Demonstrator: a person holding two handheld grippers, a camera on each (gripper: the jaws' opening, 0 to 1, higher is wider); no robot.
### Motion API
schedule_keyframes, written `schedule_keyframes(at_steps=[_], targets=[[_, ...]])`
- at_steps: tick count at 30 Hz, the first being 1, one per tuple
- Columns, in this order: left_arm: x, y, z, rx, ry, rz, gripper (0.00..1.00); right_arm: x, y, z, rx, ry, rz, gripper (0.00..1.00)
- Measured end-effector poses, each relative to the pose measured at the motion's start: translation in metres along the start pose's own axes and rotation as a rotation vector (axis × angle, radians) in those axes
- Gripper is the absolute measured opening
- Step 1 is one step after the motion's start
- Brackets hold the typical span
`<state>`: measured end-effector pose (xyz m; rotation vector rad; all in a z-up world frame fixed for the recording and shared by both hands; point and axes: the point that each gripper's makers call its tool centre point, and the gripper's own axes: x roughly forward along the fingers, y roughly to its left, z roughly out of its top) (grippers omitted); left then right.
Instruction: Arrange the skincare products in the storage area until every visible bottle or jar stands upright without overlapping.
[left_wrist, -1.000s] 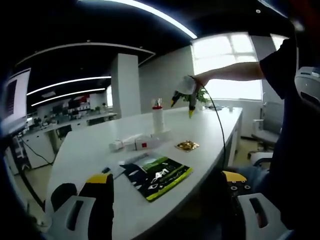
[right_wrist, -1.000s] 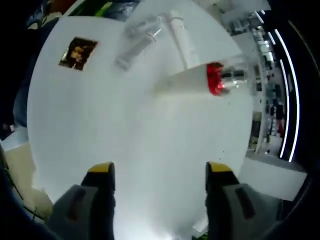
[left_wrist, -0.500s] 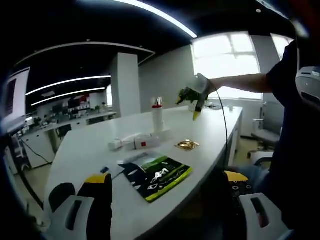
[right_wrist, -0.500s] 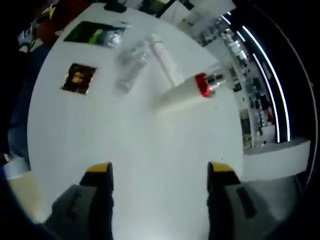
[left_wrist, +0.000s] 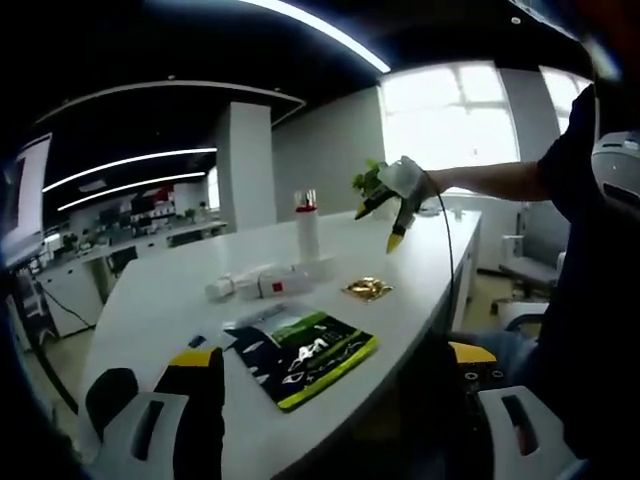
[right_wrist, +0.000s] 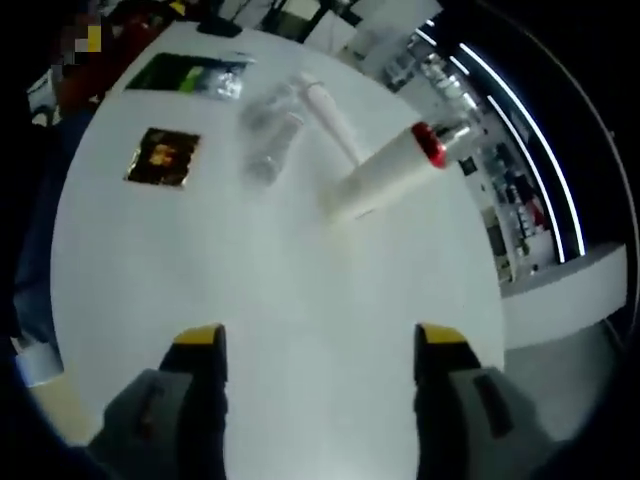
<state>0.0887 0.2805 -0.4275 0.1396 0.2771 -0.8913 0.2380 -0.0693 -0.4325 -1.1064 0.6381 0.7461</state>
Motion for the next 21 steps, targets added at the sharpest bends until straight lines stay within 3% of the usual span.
schedule_keyframes(at_steps=[21], targets=[[0.004,0.0,-0.005,-0.014,0.008,-0.006,0.92,-0.004,-0.017,0.02,0.221,-0.182,-0.097,0.78]])
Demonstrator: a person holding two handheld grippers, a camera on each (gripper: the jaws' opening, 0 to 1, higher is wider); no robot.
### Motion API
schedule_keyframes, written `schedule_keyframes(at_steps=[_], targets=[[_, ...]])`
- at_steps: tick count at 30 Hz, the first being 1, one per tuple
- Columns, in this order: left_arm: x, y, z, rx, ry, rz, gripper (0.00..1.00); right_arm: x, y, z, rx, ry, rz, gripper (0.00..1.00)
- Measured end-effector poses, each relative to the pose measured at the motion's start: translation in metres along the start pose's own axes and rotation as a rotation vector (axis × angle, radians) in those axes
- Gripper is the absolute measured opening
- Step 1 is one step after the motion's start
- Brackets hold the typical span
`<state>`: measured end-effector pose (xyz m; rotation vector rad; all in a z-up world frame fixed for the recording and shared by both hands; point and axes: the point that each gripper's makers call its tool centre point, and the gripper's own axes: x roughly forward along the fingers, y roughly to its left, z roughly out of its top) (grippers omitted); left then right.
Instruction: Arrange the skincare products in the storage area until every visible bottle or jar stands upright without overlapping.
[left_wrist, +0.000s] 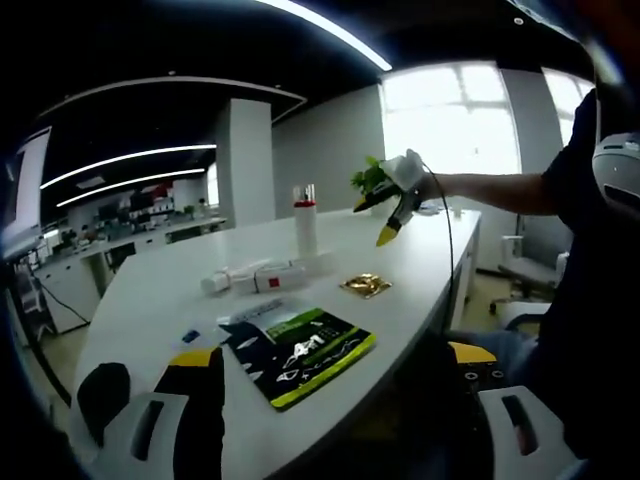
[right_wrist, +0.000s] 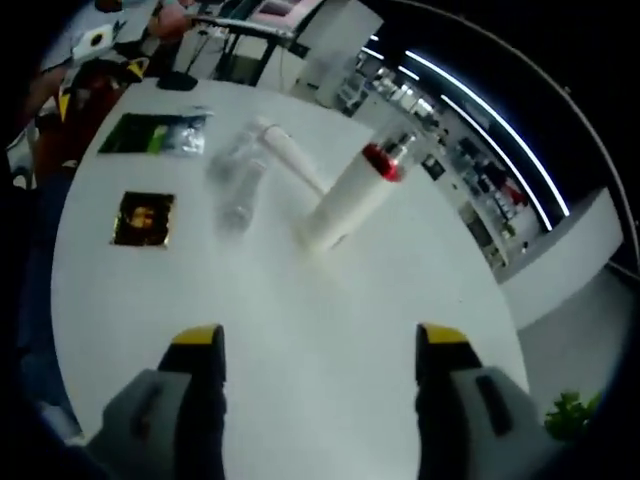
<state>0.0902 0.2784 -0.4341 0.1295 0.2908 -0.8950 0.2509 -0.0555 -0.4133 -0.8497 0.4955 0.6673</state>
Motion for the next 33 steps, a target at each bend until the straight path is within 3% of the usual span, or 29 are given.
schedule_keyframes(at_steps=[10,17,25,33], targets=[[0.0,0.0,-0.001,-0.002,0.002,0.001,0.92,0.006,-0.015,0.012,0.082,-0.063,-0.048,0.8],[0.001,0.001,-0.002,-0.002,0.003,0.001,0.92,0.011,-0.022,0.033,0.183,-0.169,-0.076,0.8],[0.0,0.001,-0.003,-0.006,0.0,0.006,0.92,0.012,-0.031,0.05,0.361,-0.285,-0.131,0.95],[-0.001,0.001,-0.005,-0.006,0.009,0.002,0.92,0.008,-0.031,0.067,0.416,-0.362,-0.2,0.99]])
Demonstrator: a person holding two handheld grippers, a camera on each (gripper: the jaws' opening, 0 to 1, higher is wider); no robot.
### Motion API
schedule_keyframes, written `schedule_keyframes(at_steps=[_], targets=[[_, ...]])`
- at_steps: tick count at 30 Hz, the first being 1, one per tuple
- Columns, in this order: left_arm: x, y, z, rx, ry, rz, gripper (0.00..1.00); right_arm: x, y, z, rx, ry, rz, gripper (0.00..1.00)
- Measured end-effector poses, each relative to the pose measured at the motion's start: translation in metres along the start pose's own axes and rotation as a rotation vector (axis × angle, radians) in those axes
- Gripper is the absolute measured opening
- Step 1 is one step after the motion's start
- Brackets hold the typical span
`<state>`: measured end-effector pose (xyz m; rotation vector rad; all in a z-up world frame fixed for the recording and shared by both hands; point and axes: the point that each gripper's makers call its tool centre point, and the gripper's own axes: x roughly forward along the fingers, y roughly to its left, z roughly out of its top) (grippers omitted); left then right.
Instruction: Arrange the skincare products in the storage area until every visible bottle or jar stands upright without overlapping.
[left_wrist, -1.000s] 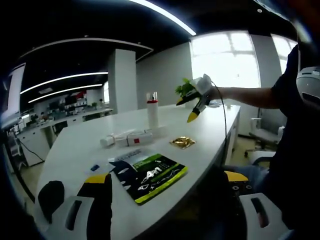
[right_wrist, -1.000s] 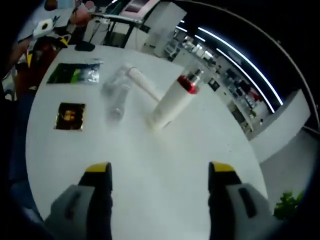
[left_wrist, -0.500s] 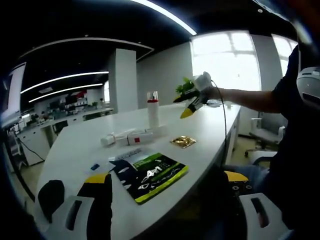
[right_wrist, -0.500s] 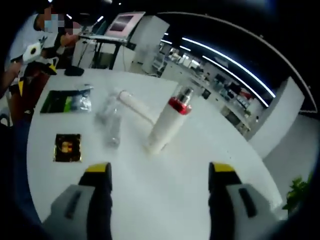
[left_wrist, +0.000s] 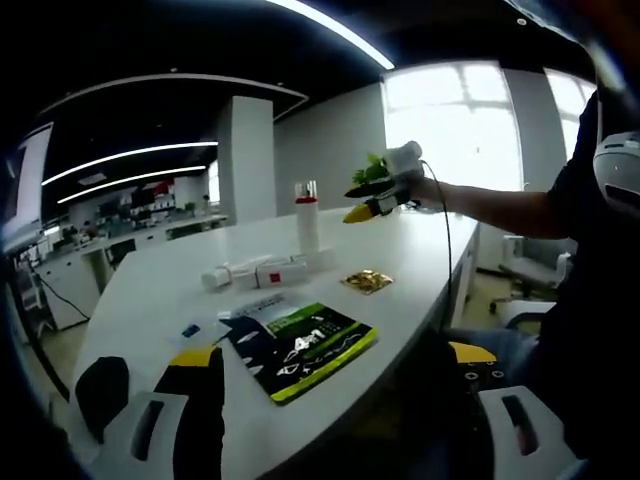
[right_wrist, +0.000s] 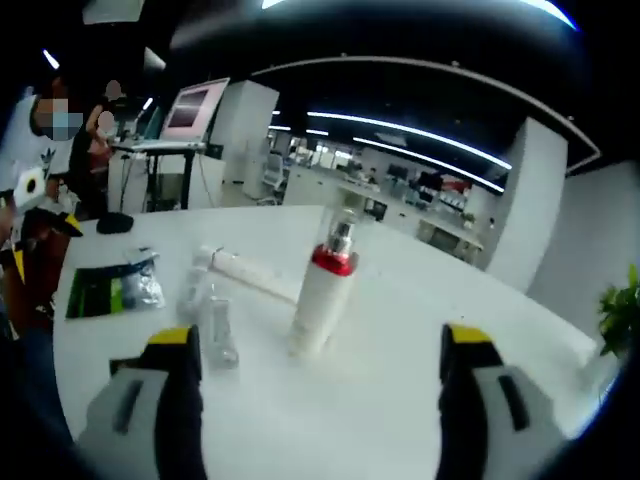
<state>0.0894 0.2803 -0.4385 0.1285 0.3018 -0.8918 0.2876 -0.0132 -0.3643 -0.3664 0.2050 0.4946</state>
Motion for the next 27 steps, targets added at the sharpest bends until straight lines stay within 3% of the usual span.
schedule_keyframes(at_steps=[11,16,19,24,27], targets=[[0.002,-0.002,0.0,0.006,0.009,-0.008,0.91,0.001,0.004,0.014,0.121,-0.11,-0.128,0.99],[0.003,-0.004,0.0,0.011,0.014,-0.017,0.91,0.005,-0.008,0.022,0.177,-0.187,-0.256,0.93],[0.003,-0.004,0.001,0.014,0.014,-0.017,0.91,0.009,-0.004,0.031,0.238,-0.236,-0.276,0.87],[0.002,-0.002,0.001,0.009,0.009,-0.014,0.91,0.019,-0.014,0.032,0.281,-0.25,-0.354,0.83],[0.0,-0.002,0.0,0.01,0.011,-0.015,0.91,0.026,-0.014,0.03,0.338,-0.253,-0.36,0.82]])
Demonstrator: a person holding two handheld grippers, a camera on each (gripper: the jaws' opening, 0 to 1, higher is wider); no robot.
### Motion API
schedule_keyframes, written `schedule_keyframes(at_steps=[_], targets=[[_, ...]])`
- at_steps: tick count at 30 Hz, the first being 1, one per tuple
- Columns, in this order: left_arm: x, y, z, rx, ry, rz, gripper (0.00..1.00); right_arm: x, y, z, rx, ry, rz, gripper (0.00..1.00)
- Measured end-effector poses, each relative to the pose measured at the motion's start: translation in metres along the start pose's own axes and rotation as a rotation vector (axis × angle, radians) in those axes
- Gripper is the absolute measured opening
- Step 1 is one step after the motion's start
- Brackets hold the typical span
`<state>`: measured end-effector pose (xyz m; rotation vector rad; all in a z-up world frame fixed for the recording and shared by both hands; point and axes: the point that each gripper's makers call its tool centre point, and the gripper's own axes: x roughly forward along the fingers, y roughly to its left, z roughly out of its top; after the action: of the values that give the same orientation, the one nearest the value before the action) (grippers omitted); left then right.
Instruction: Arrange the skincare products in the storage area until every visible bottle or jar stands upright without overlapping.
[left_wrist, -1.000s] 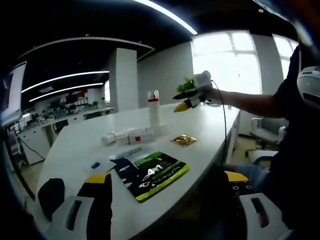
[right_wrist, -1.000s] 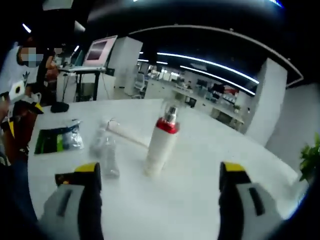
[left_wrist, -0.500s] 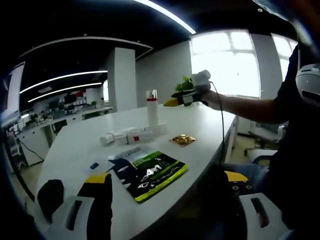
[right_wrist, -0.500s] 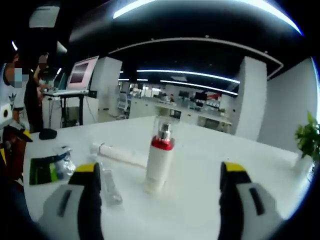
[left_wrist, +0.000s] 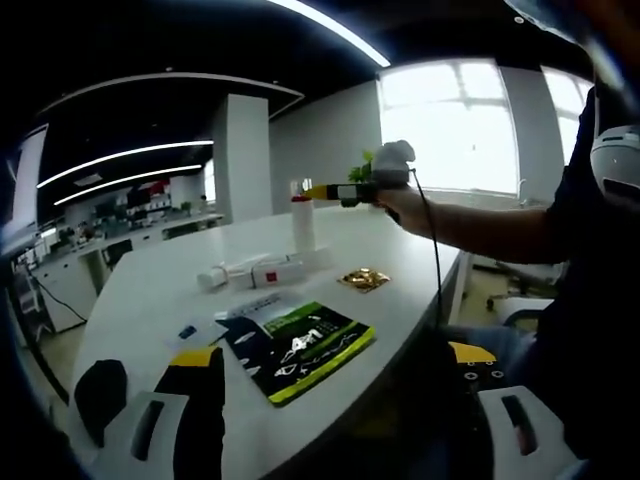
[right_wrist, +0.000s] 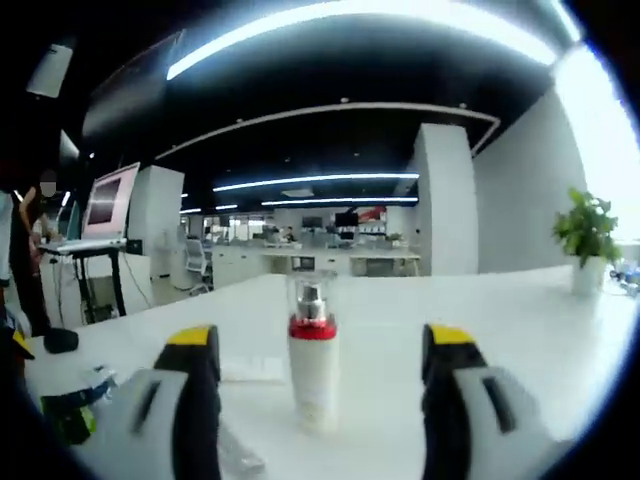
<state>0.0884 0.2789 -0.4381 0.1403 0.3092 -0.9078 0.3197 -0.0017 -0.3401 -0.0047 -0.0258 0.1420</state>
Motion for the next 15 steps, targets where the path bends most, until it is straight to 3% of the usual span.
schedule_keyframes(at_steps=[2,4,8,15], targets=[[-0.001,0.001,0.0,0.0,-0.003,0.0,0.91,0.01,-0.007,-0.002,0.015,-0.005,-0.037,0.79],[-0.003,0.002,0.0,-0.006,-0.007,0.002,0.92,0.005,-0.009,0.002,0.107,-0.058,-0.059,0.78],[-0.005,0.004,-0.003,-0.008,0.0,0.009,0.91,0.011,-0.01,-0.008,0.084,-0.015,-0.079,0.78],[-0.007,0.005,-0.005,-0.014,0.0,0.014,0.91,0.02,-0.009,-0.021,0.078,0.005,-0.091,0.75]])
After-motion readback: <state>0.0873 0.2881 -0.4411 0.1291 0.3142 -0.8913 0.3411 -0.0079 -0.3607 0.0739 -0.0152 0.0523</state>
